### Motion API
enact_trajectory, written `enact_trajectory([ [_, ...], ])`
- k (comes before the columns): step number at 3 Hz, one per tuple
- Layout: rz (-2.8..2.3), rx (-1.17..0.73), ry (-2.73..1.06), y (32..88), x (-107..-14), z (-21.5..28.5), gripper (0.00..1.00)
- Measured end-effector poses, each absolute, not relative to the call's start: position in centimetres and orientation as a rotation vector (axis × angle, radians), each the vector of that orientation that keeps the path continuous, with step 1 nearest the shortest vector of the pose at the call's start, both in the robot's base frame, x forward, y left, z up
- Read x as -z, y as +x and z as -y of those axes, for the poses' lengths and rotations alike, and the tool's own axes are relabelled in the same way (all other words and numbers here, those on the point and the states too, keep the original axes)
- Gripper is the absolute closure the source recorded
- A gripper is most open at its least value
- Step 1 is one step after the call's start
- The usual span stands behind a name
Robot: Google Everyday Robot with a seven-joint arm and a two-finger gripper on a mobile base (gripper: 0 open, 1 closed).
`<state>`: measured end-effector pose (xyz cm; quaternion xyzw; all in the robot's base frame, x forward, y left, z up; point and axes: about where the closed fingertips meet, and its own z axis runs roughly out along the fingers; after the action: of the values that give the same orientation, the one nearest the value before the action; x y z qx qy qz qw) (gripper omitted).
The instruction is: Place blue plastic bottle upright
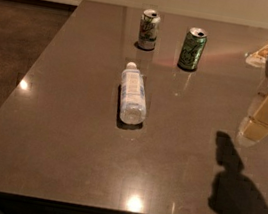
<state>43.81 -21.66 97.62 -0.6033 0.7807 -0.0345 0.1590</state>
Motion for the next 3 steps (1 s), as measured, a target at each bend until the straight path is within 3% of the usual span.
enact_trajectory([
  [1, -2.238, 0.091, -1.718, 43.8, -97.6, 21.6, 0.00],
  [3, -2.375, -0.120, -1.578, 45.4, -97.1, 18.0, 0.00],
])
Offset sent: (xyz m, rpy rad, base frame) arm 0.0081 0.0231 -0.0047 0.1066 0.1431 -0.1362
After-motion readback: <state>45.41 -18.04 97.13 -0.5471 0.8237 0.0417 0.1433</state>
